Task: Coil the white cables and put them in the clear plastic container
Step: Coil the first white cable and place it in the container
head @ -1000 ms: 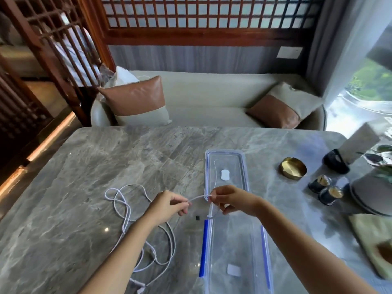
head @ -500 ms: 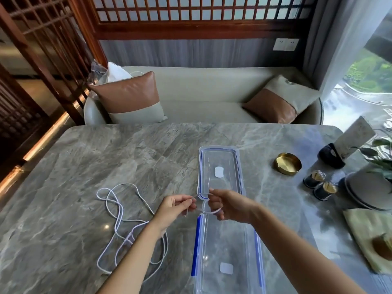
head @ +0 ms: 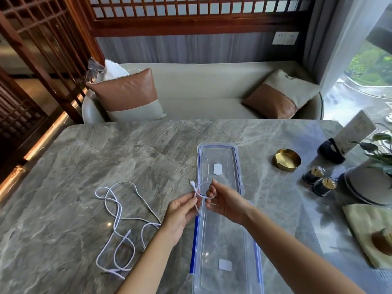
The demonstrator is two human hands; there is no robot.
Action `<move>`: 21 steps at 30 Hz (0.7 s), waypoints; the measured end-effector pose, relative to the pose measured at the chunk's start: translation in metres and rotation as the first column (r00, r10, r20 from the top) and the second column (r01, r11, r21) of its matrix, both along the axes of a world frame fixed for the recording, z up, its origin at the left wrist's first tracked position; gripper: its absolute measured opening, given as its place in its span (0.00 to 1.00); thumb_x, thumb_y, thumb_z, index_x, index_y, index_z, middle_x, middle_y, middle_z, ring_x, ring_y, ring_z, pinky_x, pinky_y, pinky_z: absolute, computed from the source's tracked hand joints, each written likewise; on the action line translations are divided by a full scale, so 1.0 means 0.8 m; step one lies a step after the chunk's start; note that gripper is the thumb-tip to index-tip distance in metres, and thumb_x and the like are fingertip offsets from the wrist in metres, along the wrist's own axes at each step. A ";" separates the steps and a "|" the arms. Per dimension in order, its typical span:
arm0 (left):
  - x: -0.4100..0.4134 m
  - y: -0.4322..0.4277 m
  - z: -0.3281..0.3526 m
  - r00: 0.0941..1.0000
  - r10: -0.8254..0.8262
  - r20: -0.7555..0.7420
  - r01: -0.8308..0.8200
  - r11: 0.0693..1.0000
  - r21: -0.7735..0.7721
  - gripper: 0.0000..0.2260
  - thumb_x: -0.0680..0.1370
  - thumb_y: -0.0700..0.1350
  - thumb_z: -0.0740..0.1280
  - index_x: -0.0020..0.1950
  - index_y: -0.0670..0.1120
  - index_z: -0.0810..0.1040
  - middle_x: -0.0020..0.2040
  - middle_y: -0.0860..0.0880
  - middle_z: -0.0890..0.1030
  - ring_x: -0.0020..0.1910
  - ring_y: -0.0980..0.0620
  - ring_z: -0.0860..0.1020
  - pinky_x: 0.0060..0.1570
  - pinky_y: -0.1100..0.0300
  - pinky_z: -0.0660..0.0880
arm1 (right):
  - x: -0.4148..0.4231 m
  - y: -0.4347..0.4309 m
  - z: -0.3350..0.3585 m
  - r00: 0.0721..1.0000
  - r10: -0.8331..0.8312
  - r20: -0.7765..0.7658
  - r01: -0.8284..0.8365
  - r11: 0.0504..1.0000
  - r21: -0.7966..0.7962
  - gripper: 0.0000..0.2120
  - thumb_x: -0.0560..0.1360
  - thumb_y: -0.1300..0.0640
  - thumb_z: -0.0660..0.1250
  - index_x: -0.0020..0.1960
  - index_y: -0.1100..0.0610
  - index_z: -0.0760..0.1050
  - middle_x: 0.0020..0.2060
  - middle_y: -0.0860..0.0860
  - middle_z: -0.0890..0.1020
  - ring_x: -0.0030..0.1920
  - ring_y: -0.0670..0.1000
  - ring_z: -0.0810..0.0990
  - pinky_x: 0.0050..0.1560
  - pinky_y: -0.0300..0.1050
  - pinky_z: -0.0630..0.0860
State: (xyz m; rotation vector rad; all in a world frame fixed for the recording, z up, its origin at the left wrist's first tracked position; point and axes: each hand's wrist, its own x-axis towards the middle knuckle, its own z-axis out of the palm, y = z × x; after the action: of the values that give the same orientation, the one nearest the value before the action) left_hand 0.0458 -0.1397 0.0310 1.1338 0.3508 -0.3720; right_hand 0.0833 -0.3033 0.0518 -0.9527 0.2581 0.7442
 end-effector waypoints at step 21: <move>0.019 -0.019 0.040 0.917 0.364 0.166 -0.383 0.917 0.106 0.08 0.76 0.35 0.64 0.42 0.45 0.80 0.34 0.52 0.84 0.30 0.62 0.77 0.33 0.69 0.77 | -0.037 0.042 -0.015 0.988 0.128 -0.081 -0.144 0.959 -0.244 0.23 0.75 0.35 0.57 0.45 0.50 0.82 0.41 0.47 0.86 0.43 0.45 0.84 0.44 0.39 0.77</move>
State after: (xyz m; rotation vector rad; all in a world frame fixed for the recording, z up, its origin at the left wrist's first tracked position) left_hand 0.0611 -0.1550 0.0632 1.1896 0.4627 0.0739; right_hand 0.0534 -0.2701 0.0395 -1.1953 0.3512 0.8845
